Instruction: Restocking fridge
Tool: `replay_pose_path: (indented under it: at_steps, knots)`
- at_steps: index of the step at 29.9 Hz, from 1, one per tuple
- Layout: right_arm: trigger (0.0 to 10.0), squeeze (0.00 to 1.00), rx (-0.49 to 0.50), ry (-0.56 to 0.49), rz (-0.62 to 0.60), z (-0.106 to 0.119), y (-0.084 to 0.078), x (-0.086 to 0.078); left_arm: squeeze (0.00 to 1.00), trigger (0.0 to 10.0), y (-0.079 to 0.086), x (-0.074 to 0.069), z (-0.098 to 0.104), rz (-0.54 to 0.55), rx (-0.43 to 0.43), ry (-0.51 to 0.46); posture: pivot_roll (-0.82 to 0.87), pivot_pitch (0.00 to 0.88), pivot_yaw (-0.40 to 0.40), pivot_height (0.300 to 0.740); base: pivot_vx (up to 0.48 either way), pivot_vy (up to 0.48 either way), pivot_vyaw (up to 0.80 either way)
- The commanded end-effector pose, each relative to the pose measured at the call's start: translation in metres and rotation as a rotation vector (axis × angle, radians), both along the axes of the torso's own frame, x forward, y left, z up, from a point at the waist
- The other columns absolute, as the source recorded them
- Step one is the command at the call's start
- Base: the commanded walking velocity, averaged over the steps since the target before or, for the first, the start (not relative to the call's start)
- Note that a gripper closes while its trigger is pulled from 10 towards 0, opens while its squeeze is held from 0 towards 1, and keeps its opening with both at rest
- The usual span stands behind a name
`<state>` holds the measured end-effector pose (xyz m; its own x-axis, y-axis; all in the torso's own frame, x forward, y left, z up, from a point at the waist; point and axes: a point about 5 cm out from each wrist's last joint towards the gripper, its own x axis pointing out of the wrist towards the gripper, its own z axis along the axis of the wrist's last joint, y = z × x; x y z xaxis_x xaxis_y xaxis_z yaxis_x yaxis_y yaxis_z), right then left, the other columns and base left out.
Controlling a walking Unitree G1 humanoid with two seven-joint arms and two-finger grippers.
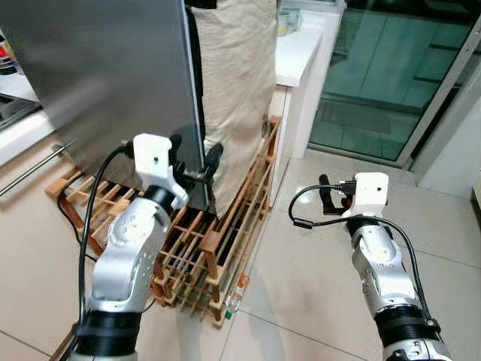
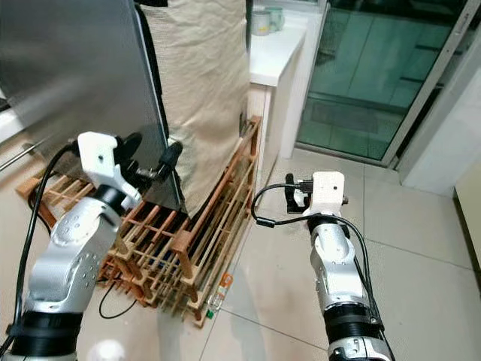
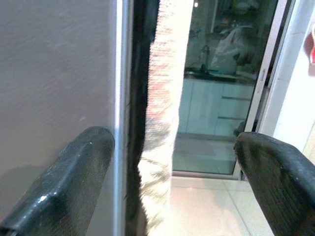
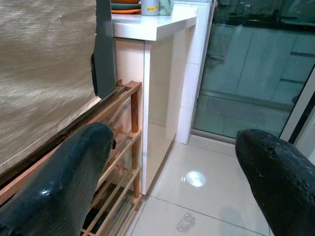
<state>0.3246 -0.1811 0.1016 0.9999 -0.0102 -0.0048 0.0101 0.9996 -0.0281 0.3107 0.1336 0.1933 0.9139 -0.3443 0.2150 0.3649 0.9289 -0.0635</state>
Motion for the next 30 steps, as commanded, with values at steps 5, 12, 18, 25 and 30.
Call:
replay_pose_path:
  at_steps: [5,12,18,25,30]
  knots:
    - [10.0,0.00,-0.011,0.008,-0.013,0.002,-0.003,-0.001,0.00,10.0,-0.012,0.006,-0.003,-0.079,0.011,0.045,-0.16,0.000,0.025,0.740,0.000,0.000,0.00]
    - [10.0,0.00,-0.009,0.020,-0.006,0.000,-0.003,-0.002,0.00,10.0,-0.018,0.022,-0.002,-0.089,0.031,0.034,-0.17,0.000,0.028,0.740,0.000,0.000,0.00]
    - [10.0,0.00,0.001,0.025,-0.013,0.000,-0.004,-0.002,0.00,10.0,-0.024,0.035,0.003,-0.076,0.024,0.035,-0.18,0.000,0.036,0.740,0.000,0.000,0.00]
    - [10.0,0.00,-0.001,0.023,-0.015,0.002,-0.007,-0.001,0.00,10.0,-0.031,0.042,-0.002,-0.066,0.033,0.057,-0.19,0.000,0.036,0.740,0.000,0.000,0.00]
    - [10.0,0.00,-0.002,0.027,-0.013,0.002,-0.007,-0.002,0.00,10.0,-0.029,0.046,-0.003,-0.025,-0.008,0.072,-0.19,0.000,0.037,0.740,0.000,0.000,0.00]
